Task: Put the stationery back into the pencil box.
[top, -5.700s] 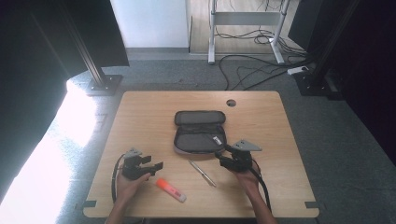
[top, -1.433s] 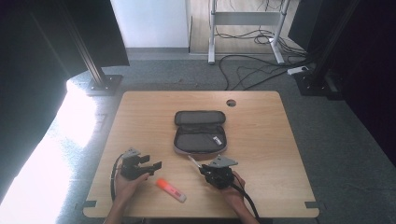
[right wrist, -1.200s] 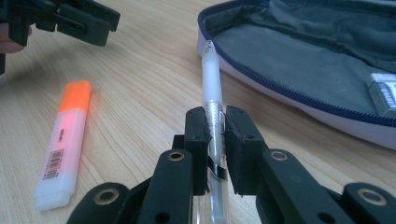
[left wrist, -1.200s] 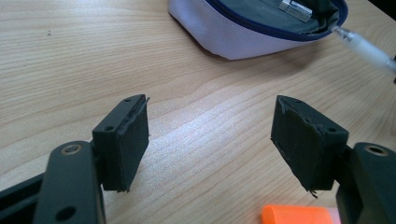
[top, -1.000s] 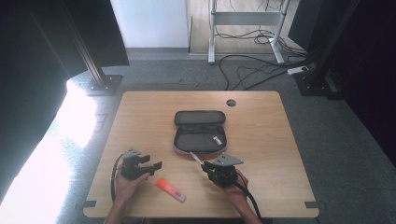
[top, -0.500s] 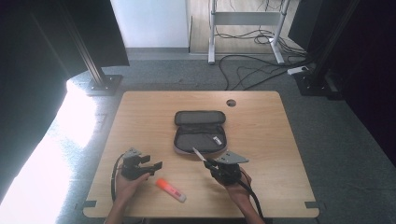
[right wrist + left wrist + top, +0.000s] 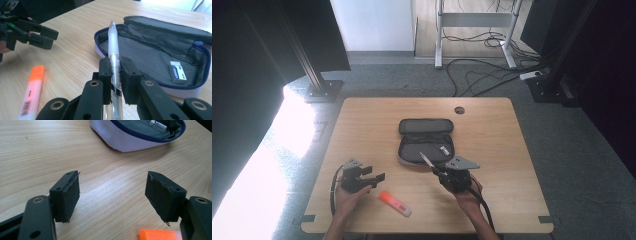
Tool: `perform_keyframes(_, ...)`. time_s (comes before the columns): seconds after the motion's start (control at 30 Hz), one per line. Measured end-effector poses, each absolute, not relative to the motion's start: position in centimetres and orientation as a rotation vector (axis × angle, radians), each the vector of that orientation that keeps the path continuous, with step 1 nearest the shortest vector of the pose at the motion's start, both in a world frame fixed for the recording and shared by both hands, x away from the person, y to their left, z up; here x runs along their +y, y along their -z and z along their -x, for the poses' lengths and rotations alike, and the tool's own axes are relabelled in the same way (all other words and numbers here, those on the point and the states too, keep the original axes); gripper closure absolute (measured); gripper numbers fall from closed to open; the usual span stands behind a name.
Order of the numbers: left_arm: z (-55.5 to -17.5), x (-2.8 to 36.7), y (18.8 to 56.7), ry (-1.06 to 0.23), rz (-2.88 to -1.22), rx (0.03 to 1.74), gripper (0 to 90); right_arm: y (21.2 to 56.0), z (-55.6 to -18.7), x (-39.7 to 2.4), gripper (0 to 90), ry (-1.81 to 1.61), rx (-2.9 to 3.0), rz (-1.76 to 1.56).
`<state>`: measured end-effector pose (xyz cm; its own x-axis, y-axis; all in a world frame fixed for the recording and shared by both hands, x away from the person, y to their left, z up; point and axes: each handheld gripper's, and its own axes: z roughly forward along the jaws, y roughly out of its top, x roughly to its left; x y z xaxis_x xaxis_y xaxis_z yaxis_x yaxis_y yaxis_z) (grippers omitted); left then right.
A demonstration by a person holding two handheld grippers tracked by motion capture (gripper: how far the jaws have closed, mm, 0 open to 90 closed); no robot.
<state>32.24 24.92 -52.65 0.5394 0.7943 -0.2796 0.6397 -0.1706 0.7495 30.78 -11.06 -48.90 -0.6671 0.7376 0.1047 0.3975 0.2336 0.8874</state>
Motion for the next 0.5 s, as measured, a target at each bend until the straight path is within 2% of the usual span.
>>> perform_keyframes(0.5,-32.2,24.9,52.6,-0.214,-1.886,1.166,28.3,48.0,-33.5,-12.3,78.6,-1.391,2.143,-1.106)
